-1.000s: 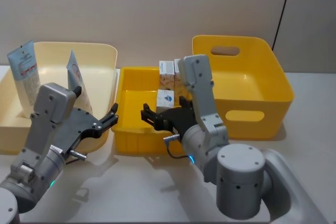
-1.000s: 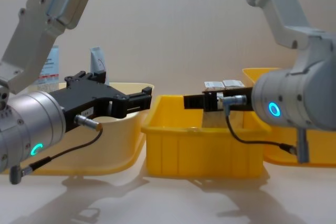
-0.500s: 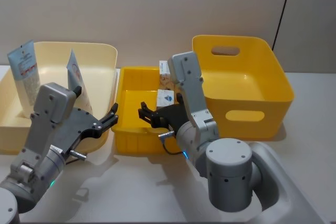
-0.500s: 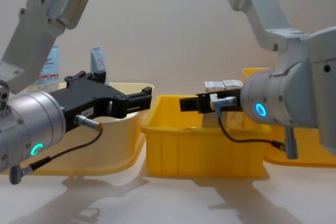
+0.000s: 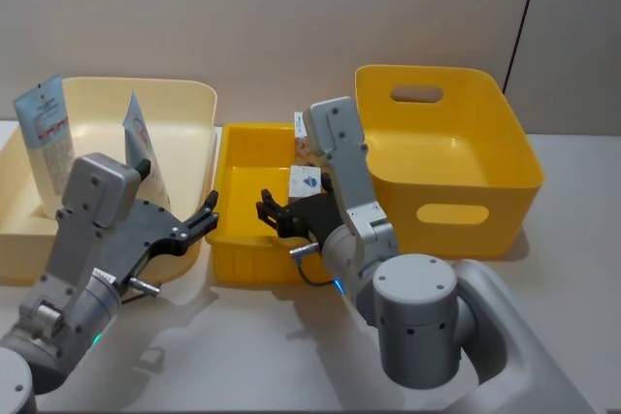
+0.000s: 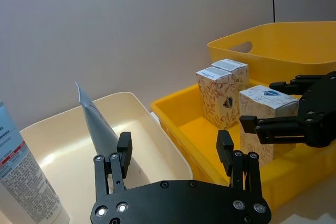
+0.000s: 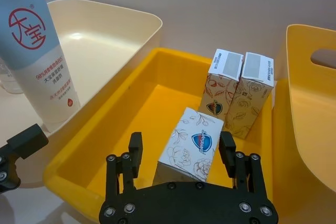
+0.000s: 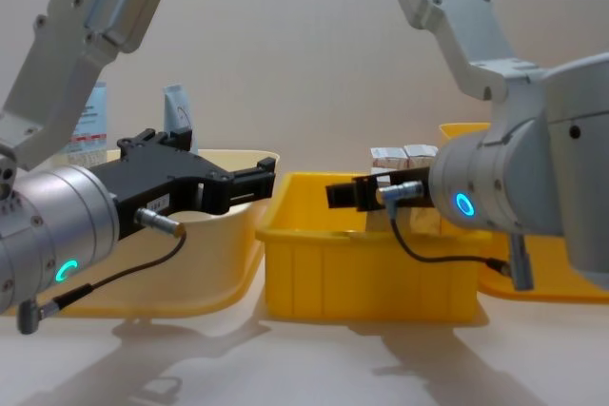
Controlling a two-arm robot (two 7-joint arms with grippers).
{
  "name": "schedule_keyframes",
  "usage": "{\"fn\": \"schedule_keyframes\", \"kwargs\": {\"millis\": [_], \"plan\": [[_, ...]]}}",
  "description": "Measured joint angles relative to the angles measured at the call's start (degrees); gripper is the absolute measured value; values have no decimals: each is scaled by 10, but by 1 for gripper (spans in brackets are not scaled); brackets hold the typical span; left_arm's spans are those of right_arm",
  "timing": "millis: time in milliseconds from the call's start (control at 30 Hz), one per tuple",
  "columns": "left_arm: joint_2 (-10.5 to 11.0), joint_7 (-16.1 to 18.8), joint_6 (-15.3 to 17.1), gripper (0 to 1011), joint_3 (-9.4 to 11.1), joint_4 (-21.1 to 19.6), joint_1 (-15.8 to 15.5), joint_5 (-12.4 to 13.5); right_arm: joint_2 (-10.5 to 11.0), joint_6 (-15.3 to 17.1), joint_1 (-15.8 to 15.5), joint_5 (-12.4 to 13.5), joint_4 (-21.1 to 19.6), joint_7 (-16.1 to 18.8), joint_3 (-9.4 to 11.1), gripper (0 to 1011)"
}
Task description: Bimanual collaborative sorting of washing and personal care products
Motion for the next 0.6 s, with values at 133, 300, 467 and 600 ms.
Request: {"fn": "schedule_keyframes", "kwargs": {"millis": [133,300,467,600], "plan": [[0,0,0,1003,0,0,0,0,0,0,1,-1,2,0,0,823],[0,0,0,1003,0,0,0,0,-1,0,2,-2,4,0,-1,699],[0,0,0,1003,0,0,0,0,-1,0,3,-3,5,0,-1,531],[0,0,0,1004,0,0,0,0,-1,0,3,-3,6,0,-2,444]]}}
